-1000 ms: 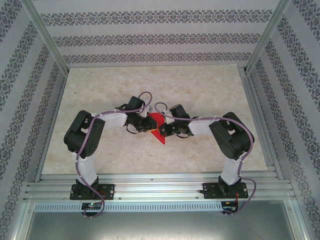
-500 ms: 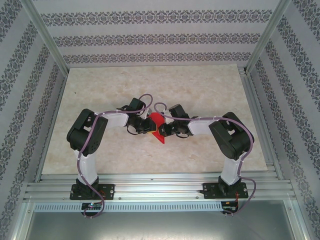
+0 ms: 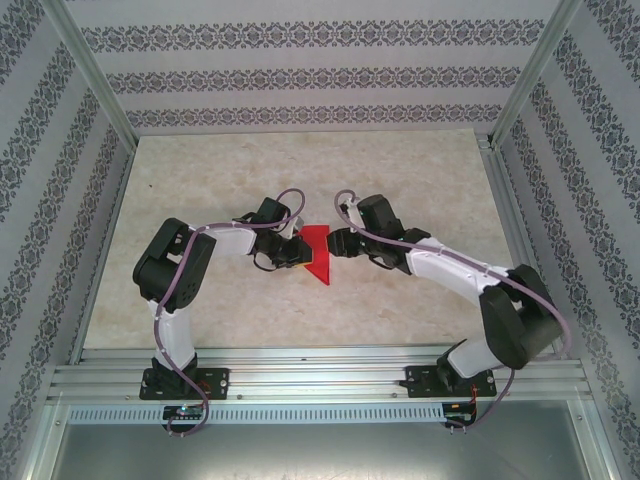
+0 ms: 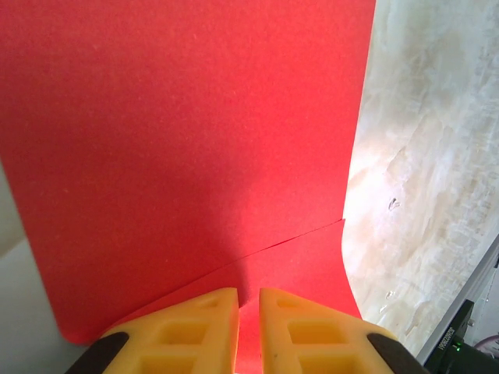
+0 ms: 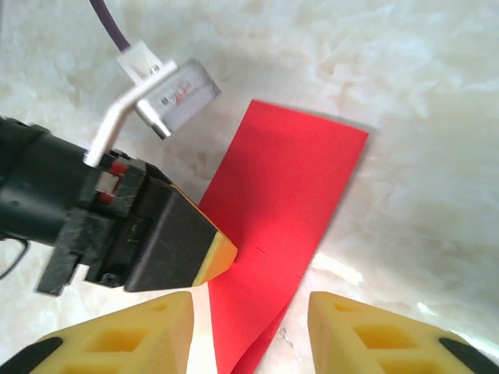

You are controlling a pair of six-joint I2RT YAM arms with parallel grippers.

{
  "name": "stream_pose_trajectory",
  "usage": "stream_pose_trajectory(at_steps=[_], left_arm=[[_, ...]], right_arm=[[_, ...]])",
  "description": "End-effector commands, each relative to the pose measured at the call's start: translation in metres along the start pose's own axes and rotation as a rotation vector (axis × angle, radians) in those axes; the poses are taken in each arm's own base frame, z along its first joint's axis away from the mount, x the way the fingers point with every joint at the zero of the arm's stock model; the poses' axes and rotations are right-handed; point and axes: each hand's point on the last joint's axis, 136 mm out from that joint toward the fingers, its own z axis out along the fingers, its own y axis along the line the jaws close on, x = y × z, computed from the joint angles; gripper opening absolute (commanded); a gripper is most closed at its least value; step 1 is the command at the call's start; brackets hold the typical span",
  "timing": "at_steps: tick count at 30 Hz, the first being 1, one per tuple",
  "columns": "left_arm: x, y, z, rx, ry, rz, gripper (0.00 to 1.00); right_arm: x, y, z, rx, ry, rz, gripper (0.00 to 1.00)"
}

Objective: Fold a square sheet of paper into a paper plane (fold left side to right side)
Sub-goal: Third fold the triangle at the center of the table.

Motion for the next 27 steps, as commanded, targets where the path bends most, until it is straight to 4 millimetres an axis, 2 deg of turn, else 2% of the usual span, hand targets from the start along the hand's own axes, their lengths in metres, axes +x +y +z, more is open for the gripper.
stream_pose_trajectory(at_steps=[1,5,11,20,27], left_arm=[[0.029,0.044,0.018,-0.135,0.068,-0.047,0.18],[0.028,0.042,0.018,-0.138,0.070,-0.043,0.18],[0.026,0.036,0.018,-0.143,0.067,-0.026,0.18],[0.024,0.029,0.017,-0.149,0.064,-0.003,0.17],[0.023,0.026,0.017,-0.155,0.058,0.006,0.18]], right_arm=[[0.005,-0.014,-0.022,0.078,-0.037,0.065,0.45],[0.008,-0.011,-0.040,0.065,-0.079,0.155,0.44],[0.014,0.003,-0.040,-0.027,-0.092,0.315,0.34],[0.031,0.021,-0.009,-0.034,-0.027,0.441,0.18],[0.041,0.032,0.023,-0.034,0.066,0.446,0.15]])
